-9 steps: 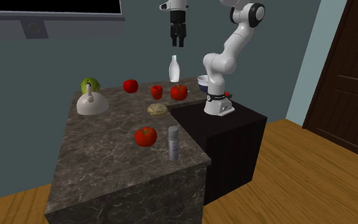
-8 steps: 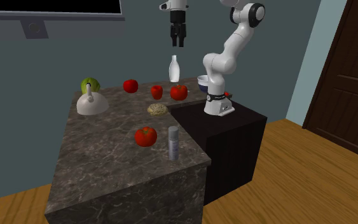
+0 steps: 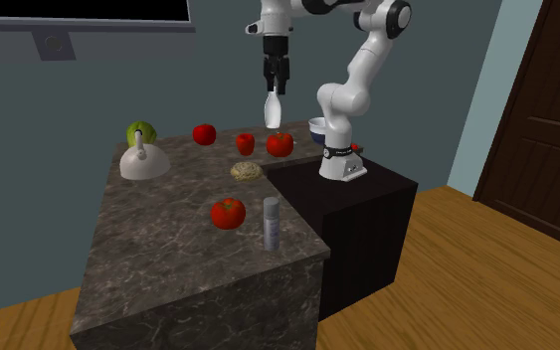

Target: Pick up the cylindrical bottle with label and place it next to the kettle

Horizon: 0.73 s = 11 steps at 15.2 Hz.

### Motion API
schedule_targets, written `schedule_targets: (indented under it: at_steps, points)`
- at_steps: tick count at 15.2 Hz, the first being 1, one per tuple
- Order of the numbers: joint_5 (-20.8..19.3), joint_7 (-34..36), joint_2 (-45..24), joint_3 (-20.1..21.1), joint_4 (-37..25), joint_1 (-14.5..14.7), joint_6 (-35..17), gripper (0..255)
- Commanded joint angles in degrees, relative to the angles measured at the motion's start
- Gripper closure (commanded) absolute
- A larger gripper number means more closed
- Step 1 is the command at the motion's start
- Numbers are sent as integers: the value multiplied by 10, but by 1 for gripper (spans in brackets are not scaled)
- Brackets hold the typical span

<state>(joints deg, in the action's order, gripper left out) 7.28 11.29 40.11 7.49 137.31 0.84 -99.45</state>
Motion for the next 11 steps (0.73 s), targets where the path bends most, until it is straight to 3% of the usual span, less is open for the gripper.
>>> schedule_targets:
  at_steps: [1, 11]
  points:
    - [10, 19, -25, 22, 2, 7, -31, 0]
    - [17, 106, -193, 118, -26, 22, -177, 0]
